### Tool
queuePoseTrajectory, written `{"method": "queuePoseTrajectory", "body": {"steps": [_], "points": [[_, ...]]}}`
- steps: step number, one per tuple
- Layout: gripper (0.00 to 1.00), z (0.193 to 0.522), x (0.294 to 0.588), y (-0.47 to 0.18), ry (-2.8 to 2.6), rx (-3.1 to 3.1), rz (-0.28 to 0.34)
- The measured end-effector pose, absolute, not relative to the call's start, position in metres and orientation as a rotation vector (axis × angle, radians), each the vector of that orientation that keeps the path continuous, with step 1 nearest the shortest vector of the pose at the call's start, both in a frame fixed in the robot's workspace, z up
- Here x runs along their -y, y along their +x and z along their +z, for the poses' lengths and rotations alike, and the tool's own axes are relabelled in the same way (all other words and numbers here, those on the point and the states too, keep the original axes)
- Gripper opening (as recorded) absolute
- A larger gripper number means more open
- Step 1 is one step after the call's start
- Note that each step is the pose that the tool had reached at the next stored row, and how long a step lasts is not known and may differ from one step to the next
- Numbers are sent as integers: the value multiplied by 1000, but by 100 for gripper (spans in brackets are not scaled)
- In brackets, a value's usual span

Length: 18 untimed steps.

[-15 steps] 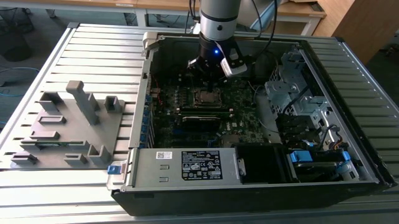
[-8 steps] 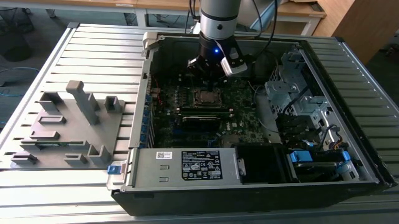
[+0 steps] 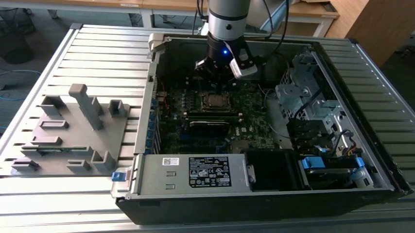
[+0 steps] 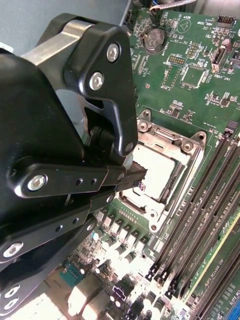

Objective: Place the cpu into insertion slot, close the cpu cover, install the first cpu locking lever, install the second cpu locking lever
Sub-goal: 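Install the first cpu locking lever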

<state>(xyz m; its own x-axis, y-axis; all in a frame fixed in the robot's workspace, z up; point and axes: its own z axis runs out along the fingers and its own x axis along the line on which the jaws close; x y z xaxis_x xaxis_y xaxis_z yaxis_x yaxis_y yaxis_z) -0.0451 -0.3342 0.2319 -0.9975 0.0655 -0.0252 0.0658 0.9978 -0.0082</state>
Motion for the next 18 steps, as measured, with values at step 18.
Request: {"method": "queuePoseTrajectory", "body": {"steps": [18], "points": [[10, 235, 334, -45, 102, -3115, -14]]}}
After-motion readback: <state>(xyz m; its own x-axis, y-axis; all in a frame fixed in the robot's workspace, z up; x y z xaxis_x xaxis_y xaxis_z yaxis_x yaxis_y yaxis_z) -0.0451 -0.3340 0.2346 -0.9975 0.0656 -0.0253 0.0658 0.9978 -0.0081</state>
